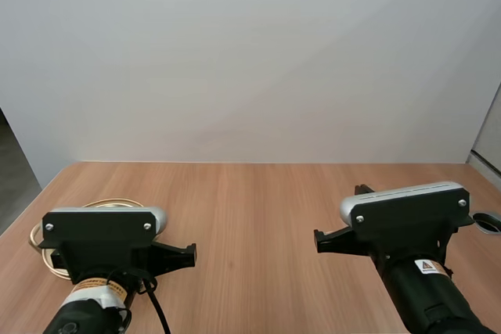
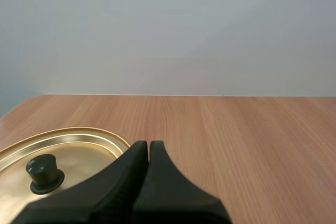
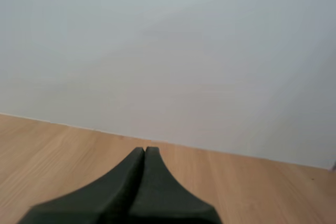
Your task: Open the pot, put the car inside, and close it
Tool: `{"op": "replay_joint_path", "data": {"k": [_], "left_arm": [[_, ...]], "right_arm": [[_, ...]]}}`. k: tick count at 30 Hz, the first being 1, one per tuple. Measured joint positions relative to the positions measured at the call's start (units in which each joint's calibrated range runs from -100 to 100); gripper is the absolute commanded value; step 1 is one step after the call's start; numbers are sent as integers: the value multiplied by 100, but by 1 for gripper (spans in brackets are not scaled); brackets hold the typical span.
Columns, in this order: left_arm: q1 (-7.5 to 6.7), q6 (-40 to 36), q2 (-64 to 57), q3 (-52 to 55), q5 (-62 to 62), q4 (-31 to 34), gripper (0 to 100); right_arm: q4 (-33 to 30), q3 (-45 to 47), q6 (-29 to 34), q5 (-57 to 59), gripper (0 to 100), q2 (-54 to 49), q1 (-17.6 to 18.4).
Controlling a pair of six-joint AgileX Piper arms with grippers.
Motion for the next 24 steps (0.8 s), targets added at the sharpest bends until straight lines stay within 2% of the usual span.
{"op": "replay_joint_path", "data": {"k": [4,9,19,24], "left_arm": [[0,0,0,0,0,0,3],[0,0,0,0,0,0,3],[0,0,0,0,0,0,3],[0,0,0,0,0,0,3]], "right_arm": [[-677,0,175,-168,0,-70,0],[-1505,0,884,-107,0,-70,0],[-3218,0,2375,2269,0,-70,15],[-4080,0,3090,2785,0,-70,33]]}}
